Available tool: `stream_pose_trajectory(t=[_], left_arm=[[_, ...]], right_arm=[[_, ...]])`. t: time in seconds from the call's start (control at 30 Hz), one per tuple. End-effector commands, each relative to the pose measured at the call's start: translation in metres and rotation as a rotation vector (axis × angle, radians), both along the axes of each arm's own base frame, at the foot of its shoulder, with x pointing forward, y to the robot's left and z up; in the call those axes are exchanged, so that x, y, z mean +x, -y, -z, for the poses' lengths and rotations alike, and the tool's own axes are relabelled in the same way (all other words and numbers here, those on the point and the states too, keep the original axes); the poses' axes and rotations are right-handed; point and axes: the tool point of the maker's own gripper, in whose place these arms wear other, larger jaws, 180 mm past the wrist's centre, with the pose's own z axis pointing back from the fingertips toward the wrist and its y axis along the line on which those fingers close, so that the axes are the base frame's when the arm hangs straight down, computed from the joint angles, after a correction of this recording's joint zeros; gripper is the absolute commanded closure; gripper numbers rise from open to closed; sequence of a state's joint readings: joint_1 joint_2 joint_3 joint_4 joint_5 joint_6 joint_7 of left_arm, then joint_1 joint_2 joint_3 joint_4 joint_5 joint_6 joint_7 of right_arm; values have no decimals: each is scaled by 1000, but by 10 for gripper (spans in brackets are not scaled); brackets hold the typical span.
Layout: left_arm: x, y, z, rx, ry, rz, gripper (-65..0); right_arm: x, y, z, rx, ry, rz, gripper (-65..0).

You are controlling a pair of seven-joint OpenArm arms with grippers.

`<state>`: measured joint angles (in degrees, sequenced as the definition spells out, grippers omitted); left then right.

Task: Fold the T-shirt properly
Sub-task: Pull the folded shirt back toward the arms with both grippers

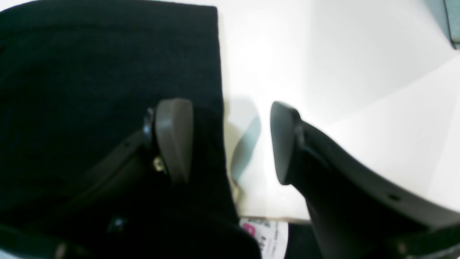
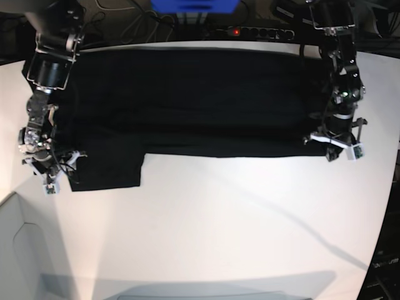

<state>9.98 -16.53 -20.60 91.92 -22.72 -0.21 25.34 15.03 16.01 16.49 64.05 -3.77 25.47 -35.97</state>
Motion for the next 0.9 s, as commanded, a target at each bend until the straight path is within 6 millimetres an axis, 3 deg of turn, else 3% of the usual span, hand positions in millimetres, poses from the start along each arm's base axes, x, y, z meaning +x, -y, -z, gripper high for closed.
stream_pose_trajectory(t=[0.0,0.07,0.2,0.37,0.5,0.63,0.77,0.87], left_arm=[[6,-7,-17,28,51,-1,0],[6,-5,-16,24,50,0,0],[7,-3,-15,23,48,5,0],[7,-4,-16,23,51,1,0],[6,-5,-17,26,53,1,0],[7,-3,-20,23,63,5,0],[2,-3,-14,19,45,5,0],[1,0,-20,23,59,12,0]], right_arm=[[-2,1,1,-12,-27,0,-314],[-1,0,2,-9,-26,0,-235],[1,-1,0,-8,-18,-1,-7],[5,0,-36,-64,82,-22,0],[1,-10,-88,-148,224,-71,0],[-10,-35,-137,-191,364,-116,0],[-32,-55,-162,-214,435,-147,0],[-55,-60,-163,-213,436,-139,0]])
